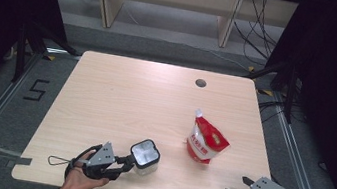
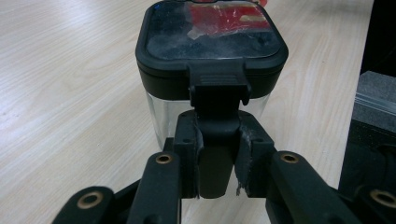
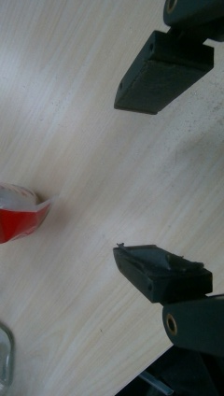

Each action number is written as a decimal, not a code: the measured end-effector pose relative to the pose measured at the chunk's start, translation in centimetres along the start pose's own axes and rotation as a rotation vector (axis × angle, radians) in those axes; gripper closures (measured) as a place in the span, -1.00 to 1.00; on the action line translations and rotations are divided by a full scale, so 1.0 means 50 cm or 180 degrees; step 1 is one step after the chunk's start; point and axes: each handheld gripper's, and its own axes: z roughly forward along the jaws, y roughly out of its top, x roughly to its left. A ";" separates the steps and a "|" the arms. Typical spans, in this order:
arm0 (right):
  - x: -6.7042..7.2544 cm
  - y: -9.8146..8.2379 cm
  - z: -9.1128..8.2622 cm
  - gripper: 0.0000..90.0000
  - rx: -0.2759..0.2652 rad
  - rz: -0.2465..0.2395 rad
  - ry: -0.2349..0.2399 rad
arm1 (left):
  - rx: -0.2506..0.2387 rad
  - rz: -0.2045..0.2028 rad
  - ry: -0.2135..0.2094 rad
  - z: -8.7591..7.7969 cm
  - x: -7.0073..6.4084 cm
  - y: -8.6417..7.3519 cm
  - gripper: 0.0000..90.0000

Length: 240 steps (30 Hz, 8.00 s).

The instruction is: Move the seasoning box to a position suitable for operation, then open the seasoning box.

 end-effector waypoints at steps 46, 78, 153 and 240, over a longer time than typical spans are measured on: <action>0.002 -0.004 0.005 -0.45 -0.0020 -0.0053 -0.0010 | 0.0022 0.0358 -0.0604 0.054 0.006 0.026 0.45; 0.007 -0.004 0.005 -0.46 -0.0025 -0.0082 -0.0004 | -0.0115 -0.0156 -0.0495 -0.017 -0.015 0.031 -0.46; 0.079 0.037 0.017 0.06 -0.0266 -0.0642 0.0258 | -0.0496 -0.0188 -0.0081 -0.002 -0.021 0.063 0.98; 0.200 0.181 0.151 0.98 -0.0543 -0.1175 0.0842 | -0.0560 -0.0167 -0.0156 0.000 -0.019 0.057 0.98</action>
